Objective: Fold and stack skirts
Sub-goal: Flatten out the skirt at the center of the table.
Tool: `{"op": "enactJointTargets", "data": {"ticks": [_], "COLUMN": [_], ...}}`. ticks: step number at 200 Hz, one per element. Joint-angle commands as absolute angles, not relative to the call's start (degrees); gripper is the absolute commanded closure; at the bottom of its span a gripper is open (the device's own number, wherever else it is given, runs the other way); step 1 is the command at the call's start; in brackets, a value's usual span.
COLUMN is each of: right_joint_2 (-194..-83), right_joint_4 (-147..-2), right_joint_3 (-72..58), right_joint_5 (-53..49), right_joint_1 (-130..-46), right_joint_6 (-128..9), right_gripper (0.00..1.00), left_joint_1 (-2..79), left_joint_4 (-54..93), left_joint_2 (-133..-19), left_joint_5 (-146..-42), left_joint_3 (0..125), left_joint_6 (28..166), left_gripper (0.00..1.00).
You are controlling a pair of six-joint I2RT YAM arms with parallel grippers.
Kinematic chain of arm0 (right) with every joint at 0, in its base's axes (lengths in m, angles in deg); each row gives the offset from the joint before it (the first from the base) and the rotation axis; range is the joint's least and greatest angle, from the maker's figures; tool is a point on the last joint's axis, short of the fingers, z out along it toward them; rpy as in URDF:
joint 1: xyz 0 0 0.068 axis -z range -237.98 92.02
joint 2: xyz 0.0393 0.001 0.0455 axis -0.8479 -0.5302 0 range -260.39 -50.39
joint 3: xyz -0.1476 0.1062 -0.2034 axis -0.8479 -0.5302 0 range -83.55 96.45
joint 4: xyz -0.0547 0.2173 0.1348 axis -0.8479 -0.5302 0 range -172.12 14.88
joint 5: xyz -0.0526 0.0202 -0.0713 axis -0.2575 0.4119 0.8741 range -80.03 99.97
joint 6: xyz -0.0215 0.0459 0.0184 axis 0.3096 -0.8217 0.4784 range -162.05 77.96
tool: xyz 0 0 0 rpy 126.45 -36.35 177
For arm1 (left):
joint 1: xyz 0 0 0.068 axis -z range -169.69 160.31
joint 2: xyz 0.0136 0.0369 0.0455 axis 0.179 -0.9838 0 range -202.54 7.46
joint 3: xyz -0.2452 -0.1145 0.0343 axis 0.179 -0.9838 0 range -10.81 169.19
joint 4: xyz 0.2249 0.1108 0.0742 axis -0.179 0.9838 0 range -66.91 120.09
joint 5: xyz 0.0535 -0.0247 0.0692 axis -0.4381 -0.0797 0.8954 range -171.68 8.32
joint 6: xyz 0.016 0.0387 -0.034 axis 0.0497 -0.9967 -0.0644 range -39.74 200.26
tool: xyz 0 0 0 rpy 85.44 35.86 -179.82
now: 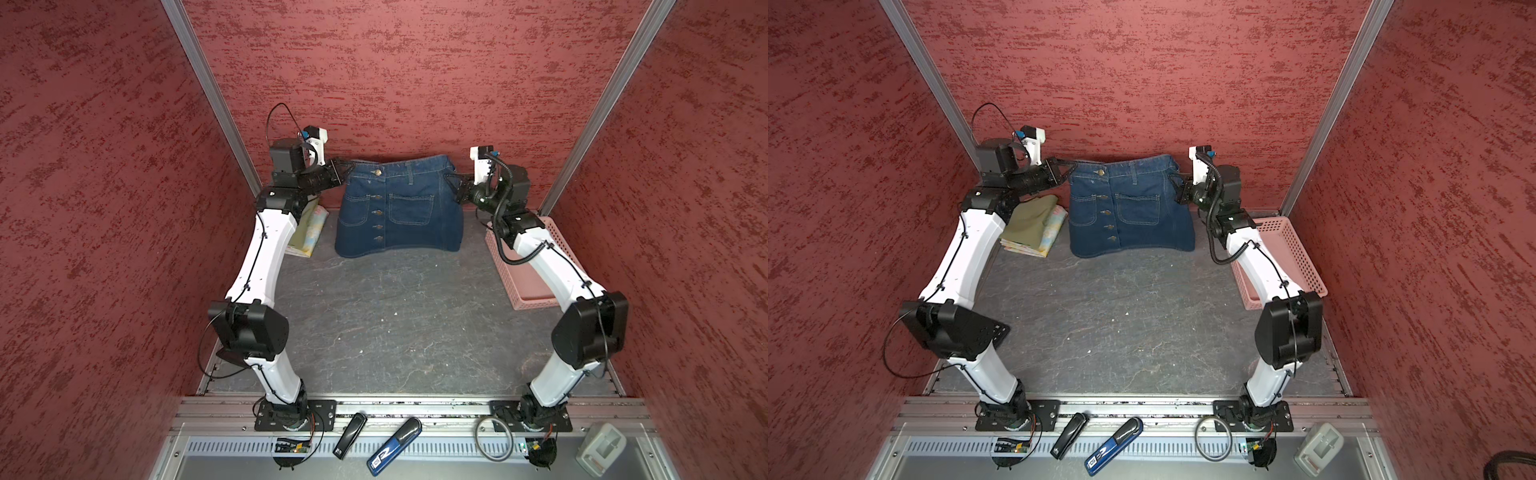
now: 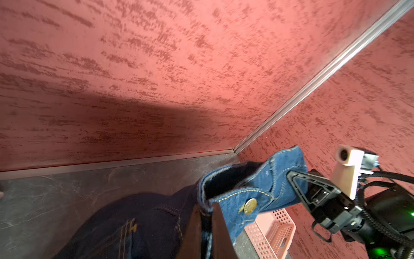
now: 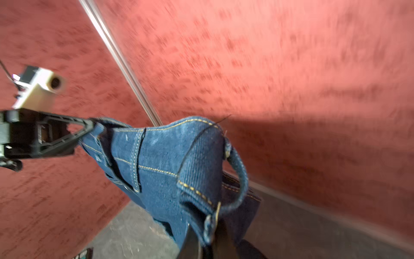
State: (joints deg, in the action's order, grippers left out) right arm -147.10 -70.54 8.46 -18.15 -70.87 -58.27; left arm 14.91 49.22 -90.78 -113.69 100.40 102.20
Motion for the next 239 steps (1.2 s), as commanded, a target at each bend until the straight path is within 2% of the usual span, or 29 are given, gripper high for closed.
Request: {"op": "enactJointTargets", "data": {"ticks": [1,40,69,100,127,138,146,152,163,180,191,205,239], "right_joint_2": [-140.3,-128.0,-124.3,-132.6,-142.3,-146.6,-150.2,-153.1,-157.2,-160.5,-161.0,-160.5,-158.3], "right_joint_4": [-68.9,-74.7,-84.2,-96.6,-89.5,-84.7,-82.5,-81.9,-81.4,-82.1,-82.9,-83.6,-81.5], "right_joint_3": [3.5,-3.6,-1.4,5.6,-0.8,-3.6,-4.1,-3.8,-2.5,0.0,1.0,1.1,-4.4], "right_joint_5": [-17.3,-16.5,-13.6,-13.7,-16.3,-17.3,-17.7,-17.7,-17.0,-15.2,-14.9,-15.1,-15.9], "right_joint_1": [-70.1,-70.3,-70.4,-70.0,-69.7,-69.6,-69.6,-69.5,-69.3,-68.7,-68.5,-68.5,-68.6], "right_joint_6": [-58.3,-58.5,-59.8,-61.8,-65.0,-65.9,-66.1,-65.9,-65.3,-64.7,-64.5,-63.9,-64.3], "right_gripper": [1.00,1.00,1.00,1.00,0.99,0.92,0.78,0.66,0.48,0.31,0.27,0.22,0.19], "left_joint_1": [15.2,20.2,23.8,24.0,21.6,20.3,19.9,19.6,19.2,19.1,19.0,19.0,18.9], "left_joint_4": [48.8,52.7,55.4,59.8,61.0,61.1,60.8,60.1,59.9,60.5,61.4,62.1,62.5], "left_joint_2": [-84.0,-72.3,-68.3,-73.3,-83.2,-88.7,-92.5,-95.3,-100.2,-104.7,-105.6,-105.0,-101.3], "left_joint_5": [-109.7,-102.9,-99.4,-95.6,-93.4,-94.9,-94.1,-94.0,-94.8,-93.8,-94.1,-92.9,-91.6], "left_joint_3": [95.1,88.0,88.3,92.5,91.3,90.8,90.5,90.2,91.0,93.7,95.5,96.4,93.4], "left_joint_6": [100.1,96.4,96.2,96.8,96.7,96.9,96.9,96.7,96.7,96.5,96.2,95.6,93.6], "left_gripper": [1.00,1.00,1.00,1.00,1.00,1.00,1.00,0.88,0.55,0.35,0.27,0.22,0.18]}}
